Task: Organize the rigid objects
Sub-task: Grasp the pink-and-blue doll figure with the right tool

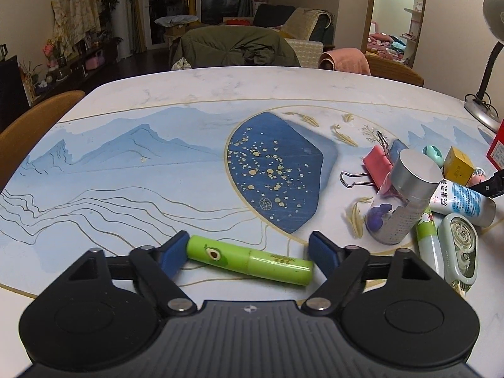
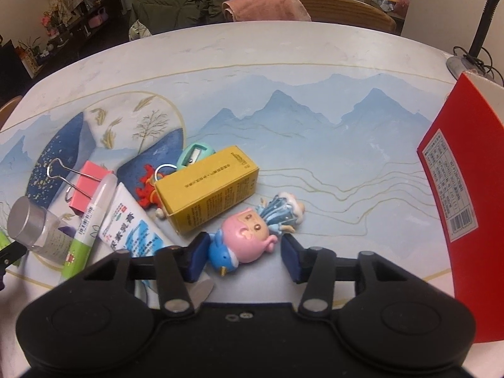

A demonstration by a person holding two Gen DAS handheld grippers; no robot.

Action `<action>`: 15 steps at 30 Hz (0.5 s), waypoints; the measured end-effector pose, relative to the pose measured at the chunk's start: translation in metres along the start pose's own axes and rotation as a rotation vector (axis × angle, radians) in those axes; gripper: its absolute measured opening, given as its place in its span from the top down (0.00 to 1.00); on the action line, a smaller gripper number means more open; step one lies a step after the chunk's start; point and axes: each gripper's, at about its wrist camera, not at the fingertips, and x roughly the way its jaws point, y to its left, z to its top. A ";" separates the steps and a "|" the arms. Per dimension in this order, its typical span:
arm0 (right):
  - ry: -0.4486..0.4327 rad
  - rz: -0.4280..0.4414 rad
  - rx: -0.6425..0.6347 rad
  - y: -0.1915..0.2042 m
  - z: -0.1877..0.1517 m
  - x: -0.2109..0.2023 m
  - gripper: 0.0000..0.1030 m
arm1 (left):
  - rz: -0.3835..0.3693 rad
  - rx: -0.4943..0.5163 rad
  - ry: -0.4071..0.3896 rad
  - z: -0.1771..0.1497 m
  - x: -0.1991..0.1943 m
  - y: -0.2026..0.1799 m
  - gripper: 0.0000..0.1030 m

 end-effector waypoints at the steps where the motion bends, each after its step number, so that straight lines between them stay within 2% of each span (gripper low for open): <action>1: 0.000 0.000 -0.001 0.000 0.000 0.000 0.57 | 0.000 0.000 0.000 0.000 0.000 0.000 0.21; 6: -0.008 0.001 0.008 -0.005 -0.004 -0.003 0.58 | -0.001 -0.005 0.002 -0.001 -0.003 -0.002 0.21; 15: -0.043 0.032 0.032 -0.017 -0.014 -0.027 0.60 | -0.058 -0.052 0.013 -0.001 -0.013 -0.006 0.21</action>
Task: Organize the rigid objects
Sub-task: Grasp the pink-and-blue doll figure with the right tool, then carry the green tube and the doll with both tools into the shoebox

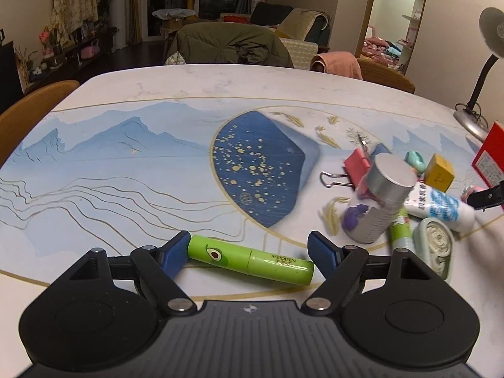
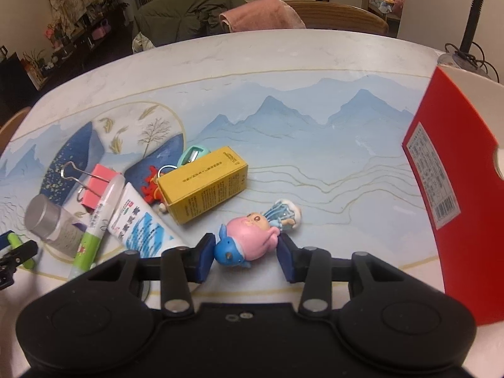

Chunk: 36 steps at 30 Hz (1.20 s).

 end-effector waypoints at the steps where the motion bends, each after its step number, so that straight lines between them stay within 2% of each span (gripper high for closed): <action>1: -0.005 0.003 0.002 -0.001 -0.001 -0.003 0.60 | -0.006 -0.002 -0.001 0.000 -0.002 -0.001 0.21; 9: -0.027 0.024 0.019 -0.010 -0.012 -0.026 0.60 | -0.040 -0.015 -0.004 0.004 -0.019 -0.013 0.21; 18: -0.082 0.097 0.037 -0.017 -0.021 -0.068 0.60 | -0.133 -0.021 -0.015 0.019 -0.047 -0.046 0.21; 26: -0.145 0.142 0.039 -0.031 -0.021 -0.111 0.60 | -0.227 0.031 -0.040 0.042 -0.071 -0.099 0.21; 36: -0.237 0.156 0.075 -0.081 -0.016 -0.151 0.60 | -0.339 0.132 -0.065 0.068 -0.080 -0.185 0.21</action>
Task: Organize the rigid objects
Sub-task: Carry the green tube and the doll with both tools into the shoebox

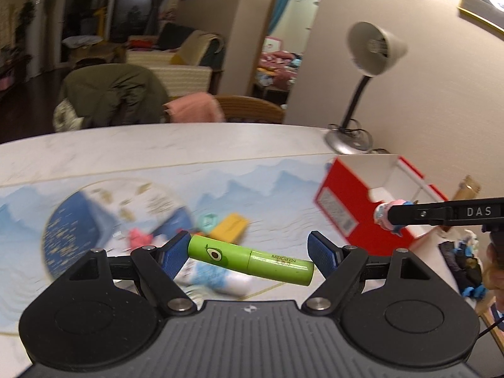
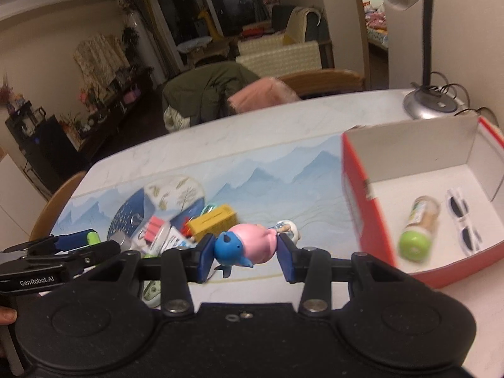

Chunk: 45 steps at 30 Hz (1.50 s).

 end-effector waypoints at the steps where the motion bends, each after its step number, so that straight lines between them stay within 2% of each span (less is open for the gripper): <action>1: -0.007 -0.004 0.001 -0.006 0.002 -0.004 0.60 | -0.009 0.008 0.000 0.003 0.004 -0.008 0.21; 15: -0.062 -0.096 0.045 -0.121 0.023 -0.033 0.60 | -0.107 0.126 0.019 0.037 0.074 -0.129 0.21; 24: -0.006 -0.151 -0.007 -0.183 0.026 -0.027 0.60 | -0.132 0.182 0.051 0.058 0.132 -0.192 0.21; 29: 0.047 -0.146 -0.055 -0.200 0.020 -0.017 0.60 | -0.140 0.212 0.075 0.076 0.167 -0.225 0.21; 34: 0.093 -0.121 -0.108 -0.208 0.016 -0.005 0.61 | -0.151 0.249 0.135 0.082 0.206 -0.254 0.21; 40: 0.135 -0.097 -0.176 -0.206 0.013 0.013 0.61 | -0.130 0.272 0.218 0.083 0.251 -0.267 0.21; 45: 0.161 -0.055 -0.260 -0.196 0.012 0.023 0.61 | -0.120 0.238 0.284 0.085 0.284 -0.269 0.21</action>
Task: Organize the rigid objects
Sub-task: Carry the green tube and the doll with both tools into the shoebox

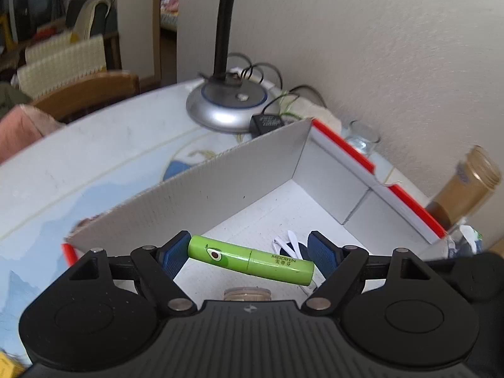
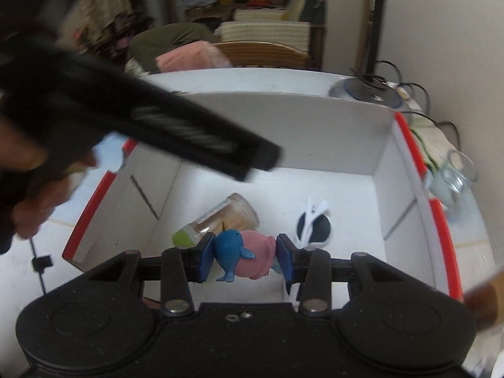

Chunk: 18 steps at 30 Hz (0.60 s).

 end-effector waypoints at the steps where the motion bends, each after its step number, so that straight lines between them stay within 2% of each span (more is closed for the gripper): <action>1: 0.005 0.007 -0.003 0.000 0.000 0.002 0.61 | -0.001 -0.007 0.014 0.001 0.005 0.001 0.21; 13: 0.081 0.052 0.036 -0.006 -0.001 0.023 0.61 | 0.022 -0.036 0.136 0.003 0.052 0.002 0.21; 18: 0.084 0.062 0.063 -0.008 -0.002 0.023 0.60 | 0.050 -0.037 0.185 0.000 0.067 0.002 0.21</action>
